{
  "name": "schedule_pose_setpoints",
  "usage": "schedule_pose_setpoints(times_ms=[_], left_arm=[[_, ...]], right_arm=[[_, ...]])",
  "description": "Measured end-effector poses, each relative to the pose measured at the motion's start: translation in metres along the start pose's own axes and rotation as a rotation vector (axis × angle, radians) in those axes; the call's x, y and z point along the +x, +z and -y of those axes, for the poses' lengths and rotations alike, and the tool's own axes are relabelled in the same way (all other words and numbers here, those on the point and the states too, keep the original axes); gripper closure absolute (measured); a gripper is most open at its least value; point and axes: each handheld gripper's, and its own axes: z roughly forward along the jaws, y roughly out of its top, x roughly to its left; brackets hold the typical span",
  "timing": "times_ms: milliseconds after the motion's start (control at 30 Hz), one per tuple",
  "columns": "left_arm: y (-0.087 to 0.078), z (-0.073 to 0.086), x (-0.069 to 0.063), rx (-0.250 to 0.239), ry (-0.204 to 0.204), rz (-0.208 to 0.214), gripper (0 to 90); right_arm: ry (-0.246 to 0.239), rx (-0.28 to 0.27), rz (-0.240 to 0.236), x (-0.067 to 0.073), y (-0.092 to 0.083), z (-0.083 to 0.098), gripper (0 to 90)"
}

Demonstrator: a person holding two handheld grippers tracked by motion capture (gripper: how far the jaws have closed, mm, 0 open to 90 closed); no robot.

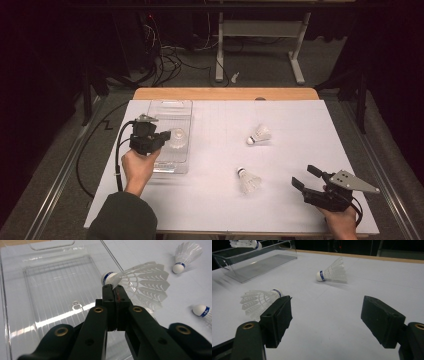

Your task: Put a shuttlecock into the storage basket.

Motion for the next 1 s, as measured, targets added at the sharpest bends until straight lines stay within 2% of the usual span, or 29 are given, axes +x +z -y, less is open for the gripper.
schedule_pose_setpoints(times_ms=[800, 1000], left_arm=[[0.019, -0.023, 0.000, 0.020, 0.030, -0.031, 89.3], [0.026, -0.026, 0.002, 0.029, 0.025, -0.041, 89.3]], right_arm=[[0.004, 0.005, -0.002, -0.001, 0.000, 0.000, 25.5], [0.001, 0.005, -0.002, -0.001, 0.000, 0.000, 25.5]])
